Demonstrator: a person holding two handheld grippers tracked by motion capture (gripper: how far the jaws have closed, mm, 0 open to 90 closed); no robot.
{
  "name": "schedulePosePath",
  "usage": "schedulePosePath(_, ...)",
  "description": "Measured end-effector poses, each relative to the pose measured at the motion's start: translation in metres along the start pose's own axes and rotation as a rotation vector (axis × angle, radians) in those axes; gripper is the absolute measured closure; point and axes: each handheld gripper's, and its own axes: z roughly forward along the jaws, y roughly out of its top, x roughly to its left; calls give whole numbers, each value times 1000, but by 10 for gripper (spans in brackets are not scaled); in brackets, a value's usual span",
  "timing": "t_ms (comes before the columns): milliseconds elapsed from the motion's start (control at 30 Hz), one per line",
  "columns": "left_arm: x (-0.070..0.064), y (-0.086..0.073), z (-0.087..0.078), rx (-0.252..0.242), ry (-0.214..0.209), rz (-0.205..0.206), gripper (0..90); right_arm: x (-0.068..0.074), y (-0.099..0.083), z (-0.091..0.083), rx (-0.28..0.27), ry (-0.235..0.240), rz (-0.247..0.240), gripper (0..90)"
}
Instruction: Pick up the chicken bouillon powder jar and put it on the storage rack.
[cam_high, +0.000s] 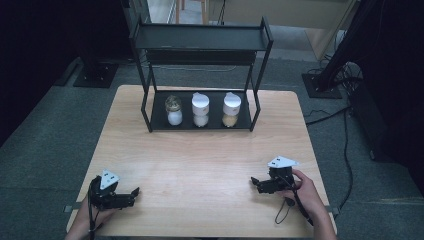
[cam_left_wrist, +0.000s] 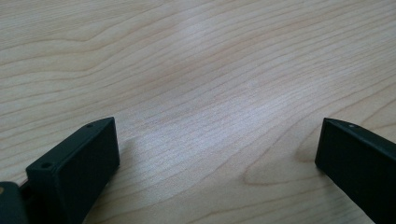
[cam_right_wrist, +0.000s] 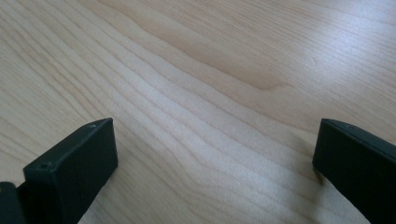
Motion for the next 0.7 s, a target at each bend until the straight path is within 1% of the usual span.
schedulePosePath(700, 0, 0, 0, 0, 0, 0, 0, -7, -22, -22, -1, -19, 20, 0)
